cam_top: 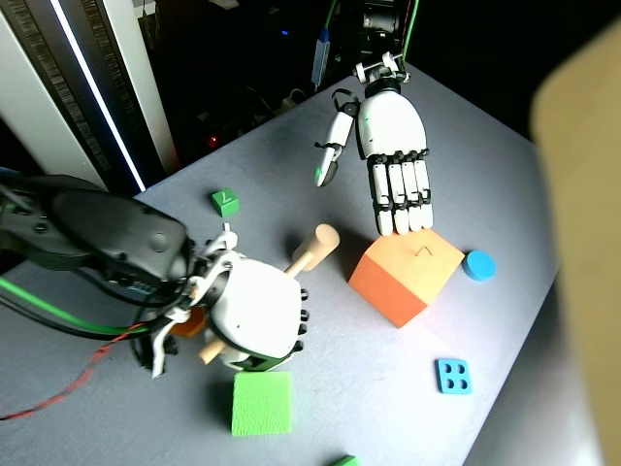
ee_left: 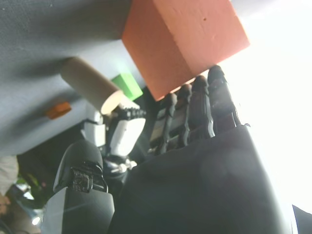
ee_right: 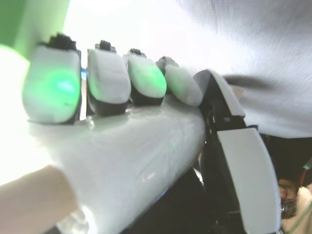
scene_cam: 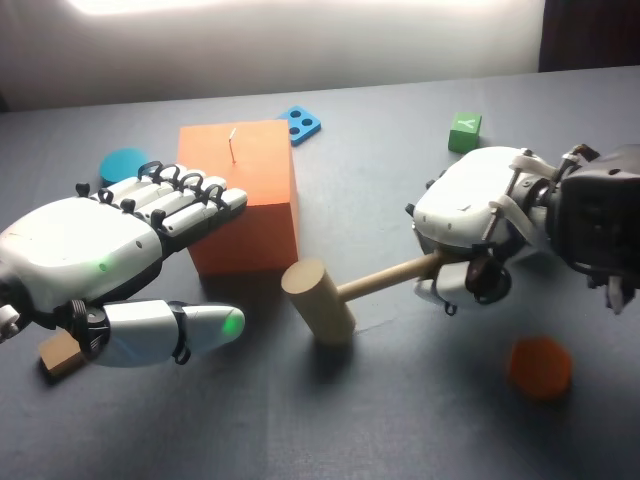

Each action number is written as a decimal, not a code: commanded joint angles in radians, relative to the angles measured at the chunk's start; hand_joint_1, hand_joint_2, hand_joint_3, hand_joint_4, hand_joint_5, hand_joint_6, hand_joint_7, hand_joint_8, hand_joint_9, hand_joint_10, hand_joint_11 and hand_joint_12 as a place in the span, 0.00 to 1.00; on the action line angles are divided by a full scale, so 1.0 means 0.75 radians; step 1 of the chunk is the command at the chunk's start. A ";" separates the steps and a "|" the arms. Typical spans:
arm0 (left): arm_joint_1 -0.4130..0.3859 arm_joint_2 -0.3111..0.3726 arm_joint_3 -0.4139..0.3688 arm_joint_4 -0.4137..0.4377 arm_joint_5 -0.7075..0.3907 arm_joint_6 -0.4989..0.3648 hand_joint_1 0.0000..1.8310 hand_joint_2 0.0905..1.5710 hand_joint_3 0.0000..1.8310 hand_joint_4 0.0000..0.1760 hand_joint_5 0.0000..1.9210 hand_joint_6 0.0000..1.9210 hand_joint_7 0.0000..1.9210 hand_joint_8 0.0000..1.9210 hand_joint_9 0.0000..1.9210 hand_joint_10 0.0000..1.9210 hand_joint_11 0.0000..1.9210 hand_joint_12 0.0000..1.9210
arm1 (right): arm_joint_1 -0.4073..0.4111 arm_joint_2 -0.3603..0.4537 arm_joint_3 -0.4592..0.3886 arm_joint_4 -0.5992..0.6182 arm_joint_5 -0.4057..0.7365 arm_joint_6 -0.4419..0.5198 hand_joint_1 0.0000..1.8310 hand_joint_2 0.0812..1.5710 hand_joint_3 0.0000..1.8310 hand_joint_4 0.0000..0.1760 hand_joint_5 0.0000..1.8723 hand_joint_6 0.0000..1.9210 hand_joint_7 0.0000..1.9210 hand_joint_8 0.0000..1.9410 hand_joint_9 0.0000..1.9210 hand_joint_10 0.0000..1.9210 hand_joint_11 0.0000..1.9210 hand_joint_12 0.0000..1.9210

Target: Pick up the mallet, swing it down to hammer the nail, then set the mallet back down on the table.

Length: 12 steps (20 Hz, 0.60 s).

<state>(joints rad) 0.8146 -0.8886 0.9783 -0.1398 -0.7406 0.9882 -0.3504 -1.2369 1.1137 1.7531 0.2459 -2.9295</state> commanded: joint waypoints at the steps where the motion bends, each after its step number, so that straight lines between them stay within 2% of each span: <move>1: 0.000 -0.006 0.003 0.001 -0.086 -0.013 0.00 0.77 0.00 0.00 0.00 0.00 0.00 0.00 0.00 0.00 0.00 0.00 | 0.031 0.023 -0.016 -0.027 -0.009 0.020 0.12 1.00 0.03 0.21 0.63 1.00 0.71 1.00 0.75 1.00 0.77 1.00; 4: 0.000 -0.006 0.003 0.002 -0.081 -0.012 0.00 0.78 0.00 0.00 0.00 0.00 0.00 0.00 0.00 0.00 0.00 0.00 | 0.081 0.099 -0.072 -0.027 0.006 0.097 0.12 1.00 0.04 0.24 0.63 1.00 0.71 1.00 0.75 1.00 0.77 1.00; 5: -0.002 -0.006 0.004 0.015 -0.070 -0.014 0.00 0.78 0.00 0.00 0.00 0.00 0.00 0.00 0.00 0.00 0.00 0.00 | 0.104 0.124 -0.092 -0.027 0.054 0.137 0.11 1.00 0.03 0.30 0.63 1.00 0.71 1.00 0.75 1.00 0.77 1.00; 6: -0.005 -0.006 0.005 0.030 -0.056 -0.022 0.00 0.78 0.00 0.00 0.00 0.00 0.00 0.00 0.00 0.00 0.00 0.00 | 0.123 0.142 -0.104 -0.028 0.100 0.161 0.11 1.00 0.03 0.30 0.63 1.00 0.71 1.00 0.75 1.00 0.77 1.00; 8: -0.006 -0.006 0.006 0.040 -0.045 -0.027 0.00 0.78 0.00 0.00 0.00 0.00 0.00 0.00 0.00 0.00 0.00 0.00 | 0.163 0.165 -0.112 -0.028 0.192 0.199 0.12 1.00 0.03 0.41 0.63 1.00 0.72 1.00 0.75 1.00 0.78 1.00; 9: -0.006 -0.006 0.006 0.040 -0.045 -0.027 0.00 0.78 0.00 0.00 0.00 0.00 0.00 0.00 0.00 0.00 0.00 0.00 | 0.182 0.174 -0.112 -0.028 0.215 0.224 0.11 1.00 0.03 0.43 0.64 1.00 0.72 1.00 0.75 1.00 0.78 1.00; 10: -0.008 -0.006 0.007 0.040 -0.042 -0.027 0.00 0.78 0.00 0.00 0.01 0.00 0.00 0.00 0.00 0.00 0.00 0.00 | 0.198 0.181 -0.112 -0.041 0.245 0.267 0.12 1.00 0.03 0.48 0.64 1.00 0.72 1.00 0.75 1.00 0.78 1.00; 12: -0.012 -0.007 0.011 0.040 -0.036 -0.027 0.00 0.78 0.00 0.00 0.01 0.00 0.00 0.00 0.00 0.00 0.00 0.00 | 0.199 0.199 -0.140 -0.373 0.343 0.582 0.12 1.00 0.02 0.52 0.64 1.00 0.72 1.00 0.75 1.00 0.78 1.00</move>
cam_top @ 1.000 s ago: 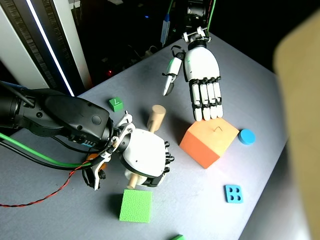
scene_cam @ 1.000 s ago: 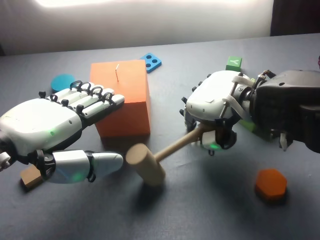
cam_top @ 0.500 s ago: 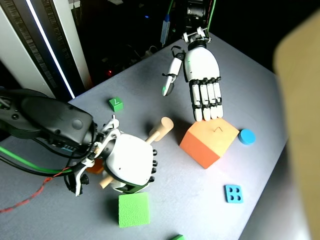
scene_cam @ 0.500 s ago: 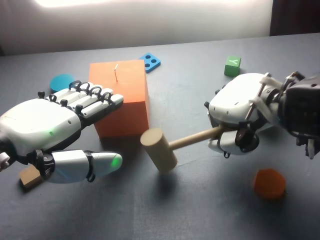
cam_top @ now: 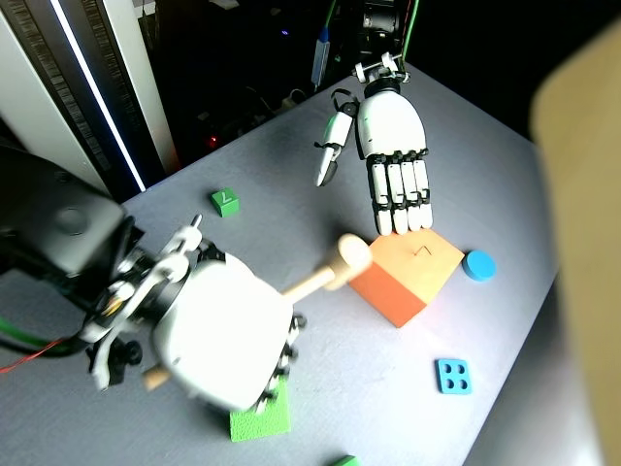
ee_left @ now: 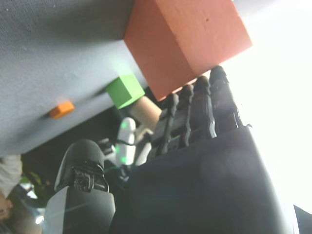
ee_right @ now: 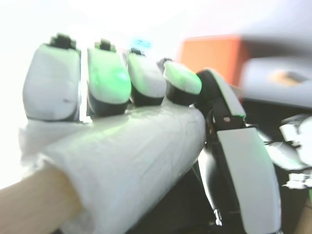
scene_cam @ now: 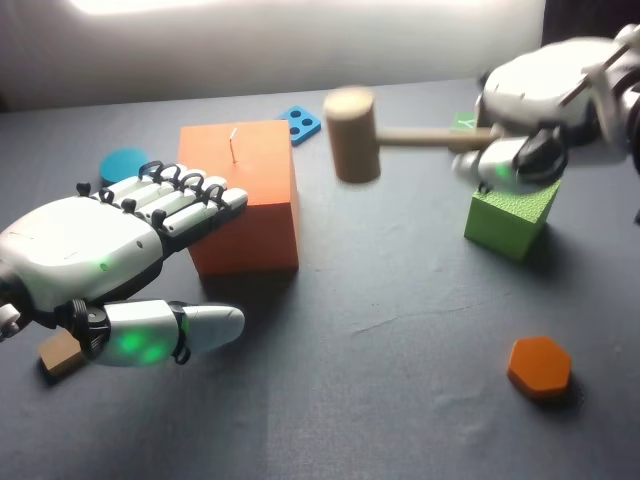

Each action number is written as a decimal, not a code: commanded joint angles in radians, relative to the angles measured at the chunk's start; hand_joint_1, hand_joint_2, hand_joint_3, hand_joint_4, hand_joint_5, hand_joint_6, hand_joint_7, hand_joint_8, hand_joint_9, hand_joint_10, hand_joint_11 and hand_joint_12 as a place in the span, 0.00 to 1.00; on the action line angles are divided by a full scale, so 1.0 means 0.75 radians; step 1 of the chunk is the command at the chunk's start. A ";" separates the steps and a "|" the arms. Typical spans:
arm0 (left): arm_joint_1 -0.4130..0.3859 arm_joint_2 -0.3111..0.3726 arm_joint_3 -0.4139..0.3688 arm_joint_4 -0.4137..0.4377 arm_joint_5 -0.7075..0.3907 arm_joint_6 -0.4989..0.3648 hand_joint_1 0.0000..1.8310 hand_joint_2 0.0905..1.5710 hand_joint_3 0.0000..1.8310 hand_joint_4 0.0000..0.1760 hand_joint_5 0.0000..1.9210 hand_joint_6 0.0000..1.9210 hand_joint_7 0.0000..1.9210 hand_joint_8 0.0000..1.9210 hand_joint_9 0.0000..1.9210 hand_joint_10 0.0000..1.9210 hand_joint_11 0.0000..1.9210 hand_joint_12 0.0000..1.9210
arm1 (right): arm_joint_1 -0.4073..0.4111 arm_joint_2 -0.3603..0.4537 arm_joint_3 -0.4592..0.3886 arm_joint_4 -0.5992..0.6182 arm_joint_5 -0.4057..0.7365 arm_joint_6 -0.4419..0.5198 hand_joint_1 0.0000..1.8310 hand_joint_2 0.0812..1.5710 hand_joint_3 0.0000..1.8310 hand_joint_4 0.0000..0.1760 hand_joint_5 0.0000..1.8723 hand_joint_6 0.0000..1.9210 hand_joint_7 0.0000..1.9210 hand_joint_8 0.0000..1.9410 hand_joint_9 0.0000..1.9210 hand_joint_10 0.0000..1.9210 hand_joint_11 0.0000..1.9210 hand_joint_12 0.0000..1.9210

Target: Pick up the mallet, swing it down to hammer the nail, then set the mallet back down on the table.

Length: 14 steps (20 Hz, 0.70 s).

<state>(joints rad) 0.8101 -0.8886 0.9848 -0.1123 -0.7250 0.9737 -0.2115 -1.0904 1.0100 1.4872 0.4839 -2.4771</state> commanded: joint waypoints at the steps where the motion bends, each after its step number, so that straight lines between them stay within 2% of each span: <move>1: -0.008 -0.008 0.005 0.006 -0.054 -0.008 0.00 0.78 0.00 0.00 0.01 0.00 0.00 0.00 0.00 0.00 0.00 0.00 | 0.006 0.009 -0.017 -0.200 0.059 0.099 0.12 1.00 0.03 0.56 0.63 1.00 0.71 1.00 0.75 1.00 0.77 1.00; 2: -0.008 -0.009 0.007 0.007 -0.051 -0.008 0.00 0.78 0.00 0.00 0.01 0.00 0.00 0.00 0.00 0.00 0.00 0.00 | 0.002 0.005 -0.024 -0.322 0.086 0.171 0.12 1.00 0.02 0.58 0.63 1.00 0.71 1.00 0.75 1.00 0.77 1.00; 3: -0.008 -0.011 0.009 0.008 -0.051 -0.008 0.00 0.78 0.00 0.00 0.00 0.00 0.00 0.00 0.00 0.00 0.00 0.00 | 0.003 -0.003 -0.023 -0.359 0.105 0.204 0.12 1.00 0.02 0.60 0.63 1.00 0.71 1.00 0.75 1.00 0.77 1.00; 6: -0.008 -0.013 0.008 0.012 -0.048 -0.008 0.00 0.78 0.00 0.00 0.02 0.01 0.00 0.00 0.00 0.00 0.00 0.00 | -0.002 -0.038 -0.007 -0.476 0.192 0.388 0.14 1.00 0.02 0.81 0.63 1.00 0.72 1.00 0.75 1.00 0.78 1.00; 7: -0.008 -0.015 0.008 0.013 -0.048 -0.008 0.00 0.78 0.00 0.00 0.01 0.00 0.00 0.00 0.00 0.00 0.00 0.00 | 0.001 -0.065 0.010 -0.514 0.193 0.415 0.14 1.00 0.01 0.83 0.63 1.00 0.72 1.00 0.75 1.00 0.78 1.00; 11: -0.011 -0.021 0.009 0.013 -0.046 -0.008 0.00 0.78 0.00 0.00 0.01 0.00 0.00 0.00 0.00 0.00 0.00 0.00 | 0.036 -0.193 0.126 -0.519 0.180 0.354 0.15 1.00 0.01 0.97 0.63 1.00 0.72 1.00 0.75 1.00 0.78 1.00; 14: -0.013 -0.025 0.010 0.013 -0.043 -0.008 0.00 0.79 0.00 0.00 0.02 0.01 0.01 0.00 0.00 0.00 0.00 0.00 | 0.062 -0.267 0.206 -0.519 0.152 0.312 0.13 1.00 0.02 1.00 0.63 1.00 0.71 1.00 0.74 1.00 0.77 1.00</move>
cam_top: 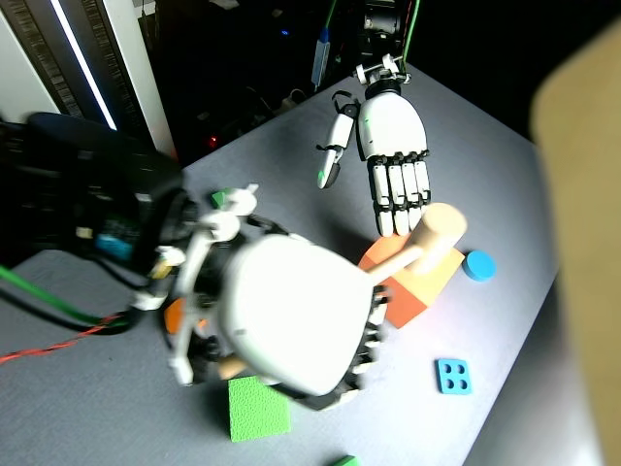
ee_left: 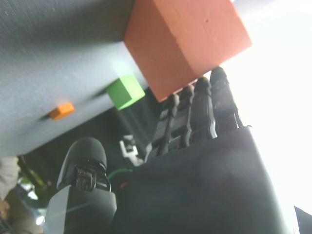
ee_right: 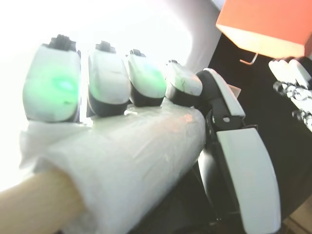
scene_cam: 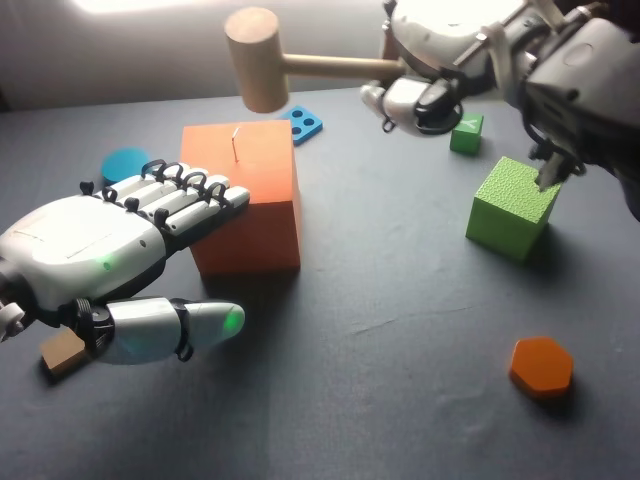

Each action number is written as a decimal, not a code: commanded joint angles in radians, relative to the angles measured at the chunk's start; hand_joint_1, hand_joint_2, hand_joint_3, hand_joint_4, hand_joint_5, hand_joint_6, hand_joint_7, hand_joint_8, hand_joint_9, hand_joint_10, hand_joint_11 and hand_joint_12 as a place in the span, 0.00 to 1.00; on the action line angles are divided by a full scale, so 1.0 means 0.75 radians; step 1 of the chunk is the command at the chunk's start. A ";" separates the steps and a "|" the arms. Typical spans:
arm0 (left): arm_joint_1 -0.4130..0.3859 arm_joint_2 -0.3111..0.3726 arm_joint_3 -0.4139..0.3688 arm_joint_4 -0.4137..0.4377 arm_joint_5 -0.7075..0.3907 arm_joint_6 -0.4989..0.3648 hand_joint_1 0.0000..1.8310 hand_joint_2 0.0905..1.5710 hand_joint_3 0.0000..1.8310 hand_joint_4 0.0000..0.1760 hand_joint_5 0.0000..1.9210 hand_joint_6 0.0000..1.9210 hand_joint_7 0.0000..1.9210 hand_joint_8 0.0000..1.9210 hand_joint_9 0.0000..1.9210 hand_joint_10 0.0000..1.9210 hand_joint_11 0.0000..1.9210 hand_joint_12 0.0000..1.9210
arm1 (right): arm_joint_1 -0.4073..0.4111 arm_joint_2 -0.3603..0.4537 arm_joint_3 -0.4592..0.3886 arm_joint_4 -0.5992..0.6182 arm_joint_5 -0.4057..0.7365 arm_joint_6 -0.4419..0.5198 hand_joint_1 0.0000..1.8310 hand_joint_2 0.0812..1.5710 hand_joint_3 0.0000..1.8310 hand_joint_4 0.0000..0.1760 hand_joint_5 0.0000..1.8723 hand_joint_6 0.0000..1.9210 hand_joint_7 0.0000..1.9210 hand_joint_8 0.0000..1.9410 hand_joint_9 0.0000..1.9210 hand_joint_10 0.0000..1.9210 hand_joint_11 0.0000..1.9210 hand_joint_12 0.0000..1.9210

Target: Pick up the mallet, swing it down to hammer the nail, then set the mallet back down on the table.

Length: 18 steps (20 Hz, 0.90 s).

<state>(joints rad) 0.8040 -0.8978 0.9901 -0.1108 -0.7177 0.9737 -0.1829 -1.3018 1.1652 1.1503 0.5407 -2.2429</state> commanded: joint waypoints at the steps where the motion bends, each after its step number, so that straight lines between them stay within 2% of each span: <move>1: -0.005 -0.013 0.003 0.011 -0.052 -0.008 0.00 0.79 0.00 0.00 0.02 0.01 0.00 0.00 0.00 0.00 0.00 0.00 | 0.031 0.000 0.013 -0.069 0.072 -0.008 0.12 1.00 0.02 1.00 0.62 1.00 0.70 1.00 0.73 1.00 0.76 1.00; 3: -0.006 -0.013 0.003 0.011 -0.052 -0.008 0.00 0.79 0.00 0.00 0.02 0.01 0.01 0.00 0.00 0.00 0.00 0.00 | 0.040 -0.021 0.026 -0.069 0.066 -0.029 0.16 1.00 0.01 1.00 0.62 1.00 0.70 1.00 0.73 1.00 0.76 1.00; 8: -0.008 -0.014 0.007 0.011 -0.052 -0.009 0.00 0.79 0.00 0.00 0.01 0.00 0.00 0.00 0.00 0.00 0.00 0.00 | 0.015 -0.037 0.027 -0.070 0.062 -0.031 0.14 1.00 0.01 1.00 0.62 1.00 0.70 1.00 0.73 1.00 0.76 1.00; 13: -0.010 -0.014 0.007 0.011 -0.052 -0.009 0.00 0.79 0.00 0.00 0.02 0.00 0.01 0.00 0.00 0.00 0.00 0.00 | -0.095 -0.083 0.075 -0.071 0.034 -0.032 0.13 1.00 0.01 1.00 0.62 1.00 0.71 1.00 0.73 1.00 0.76 1.00; 15: -0.010 -0.014 0.007 0.011 -0.052 -0.009 0.00 0.79 0.00 0.00 0.01 0.00 0.00 0.00 0.00 0.00 0.00 0.00 | -0.143 -0.103 0.092 -0.072 0.013 -0.076 0.15 1.00 0.01 1.00 0.62 1.00 0.70 1.00 0.73 1.00 0.76 1.00; 18: -0.009 -0.014 0.008 0.011 -0.052 -0.010 0.00 0.78 0.00 0.00 0.01 0.00 0.00 0.00 0.00 0.00 0.00 0.00 | -0.138 -0.070 0.052 -0.072 0.036 -0.035 0.17 0.99 0.00 1.00 0.61 1.00 0.69 1.00 0.72 1.00 0.76 1.00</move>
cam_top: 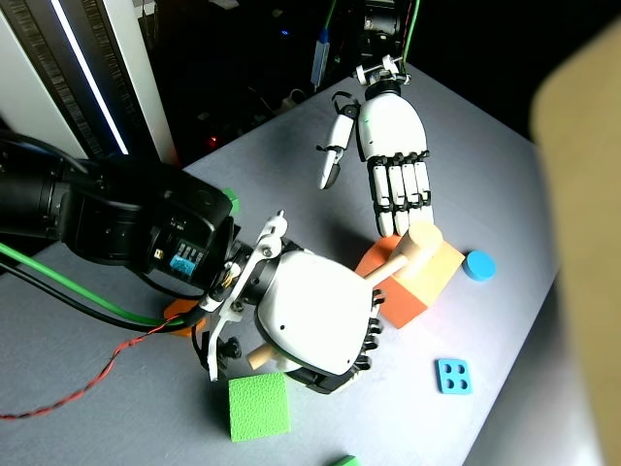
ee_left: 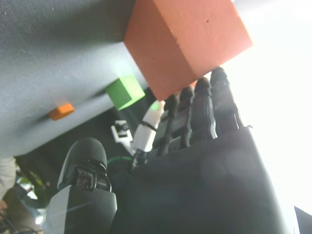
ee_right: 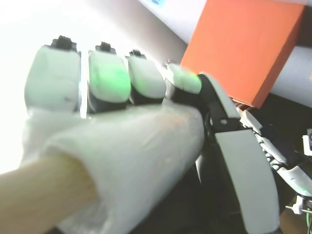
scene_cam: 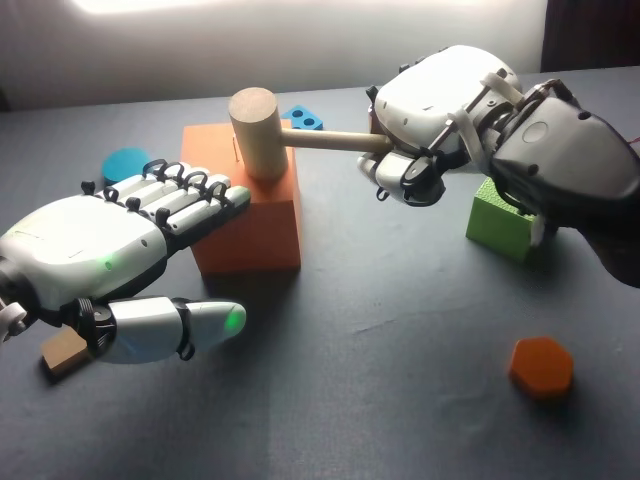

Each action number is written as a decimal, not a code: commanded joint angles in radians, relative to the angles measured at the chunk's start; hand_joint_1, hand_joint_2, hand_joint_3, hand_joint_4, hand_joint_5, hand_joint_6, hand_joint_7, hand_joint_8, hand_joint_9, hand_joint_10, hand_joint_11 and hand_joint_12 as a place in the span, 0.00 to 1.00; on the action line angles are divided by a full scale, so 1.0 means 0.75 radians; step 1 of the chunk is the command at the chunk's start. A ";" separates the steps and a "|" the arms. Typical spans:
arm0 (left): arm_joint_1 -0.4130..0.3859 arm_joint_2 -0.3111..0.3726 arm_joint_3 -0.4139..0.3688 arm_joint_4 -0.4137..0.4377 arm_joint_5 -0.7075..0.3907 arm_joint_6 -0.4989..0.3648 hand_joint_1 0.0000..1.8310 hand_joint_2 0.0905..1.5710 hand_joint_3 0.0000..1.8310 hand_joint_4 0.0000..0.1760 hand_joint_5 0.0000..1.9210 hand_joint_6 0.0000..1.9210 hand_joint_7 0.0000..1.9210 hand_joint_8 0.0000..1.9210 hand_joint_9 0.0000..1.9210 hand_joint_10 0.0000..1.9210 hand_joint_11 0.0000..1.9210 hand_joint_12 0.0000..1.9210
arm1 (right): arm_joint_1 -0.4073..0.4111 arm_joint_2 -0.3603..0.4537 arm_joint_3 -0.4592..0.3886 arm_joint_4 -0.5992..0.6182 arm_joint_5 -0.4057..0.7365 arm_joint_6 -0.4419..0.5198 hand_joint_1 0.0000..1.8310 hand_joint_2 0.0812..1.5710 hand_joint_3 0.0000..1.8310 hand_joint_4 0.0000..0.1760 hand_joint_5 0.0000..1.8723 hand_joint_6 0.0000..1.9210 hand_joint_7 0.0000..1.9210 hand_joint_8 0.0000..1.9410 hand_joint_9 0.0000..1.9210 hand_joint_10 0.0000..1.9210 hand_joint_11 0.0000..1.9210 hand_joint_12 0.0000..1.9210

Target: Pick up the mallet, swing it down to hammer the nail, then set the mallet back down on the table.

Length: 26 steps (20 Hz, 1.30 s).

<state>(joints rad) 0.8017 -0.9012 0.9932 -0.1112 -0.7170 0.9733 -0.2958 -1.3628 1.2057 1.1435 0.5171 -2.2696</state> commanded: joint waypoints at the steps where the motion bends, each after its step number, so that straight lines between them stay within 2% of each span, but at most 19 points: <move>1: -0.007 -0.009 0.004 0.011 -0.053 -0.010 0.00 0.78 0.00 0.00 0.01 0.00 0.00 0.00 0.00 0.00 0.00 0.00 | 0.020 0.029 -0.020 -0.062 0.068 0.016 0.17 1.00 0.00 1.00 0.61 1.00 0.69 1.00 0.72 1.00 0.75 1.00; 4: -0.009 -0.009 0.005 0.011 -0.053 -0.010 0.00 0.78 0.00 0.00 0.02 0.01 0.00 0.00 0.00 0.00 0.00 0.00 | 0.051 0.107 -0.091 -0.062 0.089 0.040 0.18 0.99 0.00 1.00 0.61 1.00 0.70 1.00 0.72 1.00 0.76 1.00; 7: -0.009 -0.009 0.004 0.011 -0.053 -0.012 0.00 0.78 0.00 0.00 0.01 0.00 0.00 0.00 0.00 0.00 0.00 0.00 | 0.068 0.199 -0.167 -0.062 0.078 0.064 0.15 1.00 0.01 1.00 0.61 1.00 0.70 1.00 0.73 1.00 0.77 1.00; 8: -0.010 -0.009 0.004 0.011 -0.053 -0.014 0.00 0.78 0.00 0.00 0.01 0.00 0.00 0.00 0.00 0.00 0.00 0.00 | 0.067 0.252 -0.203 -0.093 0.036 0.108 0.15 1.00 0.01 1.00 0.61 1.00 0.70 1.00 0.73 1.00 0.77 1.00; 10: -0.012 -0.009 0.004 0.011 -0.053 -0.016 0.00 0.79 0.00 0.00 0.01 0.00 0.00 0.00 0.00 0.00 0.00 0.00 | 0.040 0.324 -0.250 -0.301 -0.014 0.287 0.14 1.00 0.01 1.00 0.62 1.00 0.70 1.00 0.73 1.00 0.78 1.00; 12: -0.014 -0.009 0.004 0.011 -0.053 -0.017 0.00 0.79 0.00 0.00 0.02 0.01 0.01 0.00 0.00 0.00 0.00 0.00 | 0.013 0.352 -0.262 -0.375 0.023 0.296 0.16 0.99 0.00 1.00 0.61 1.00 0.70 1.00 0.73 1.00 0.78 1.00; 16: -0.016 -0.009 0.006 0.011 -0.051 -0.017 0.00 0.79 0.00 0.00 0.01 0.00 0.00 0.00 0.00 0.00 0.00 0.00 | 0.056 0.313 -0.195 -0.374 -0.011 0.285 0.14 1.00 0.00 1.00 0.61 1.00 0.70 1.00 0.73 1.00 0.77 1.00; 21: -0.016 -0.009 0.007 0.011 -0.048 -0.017 0.00 0.78 0.00 0.00 0.02 0.01 0.00 0.00 0.00 0.00 0.00 0.00 | 0.134 0.156 -0.040 -0.372 -0.047 0.238 0.16 0.99 0.00 1.00 0.61 1.00 0.69 1.00 0.72 1.00 0.76 1.00; 26: -0.017 -0.009 0.009 0.011 -0.045 -0.017 0.00 0.79 0.00 0.00 0.02 0.01 0.01 0.00 0.00 0.00 0.00 0.00 | 0.144 0.045 0.054 -0.372 -0.055 0.225 0.17 0.98 0.00 1.00 0.61 1.00 0.69 1.00 0.72 1.00 0.76 1.00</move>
<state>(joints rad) 0.7944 -0.9012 0.9974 -0.1081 -0.7101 0.9672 -0.2104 -1.3380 1.2472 0.8974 0.3912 -2.0987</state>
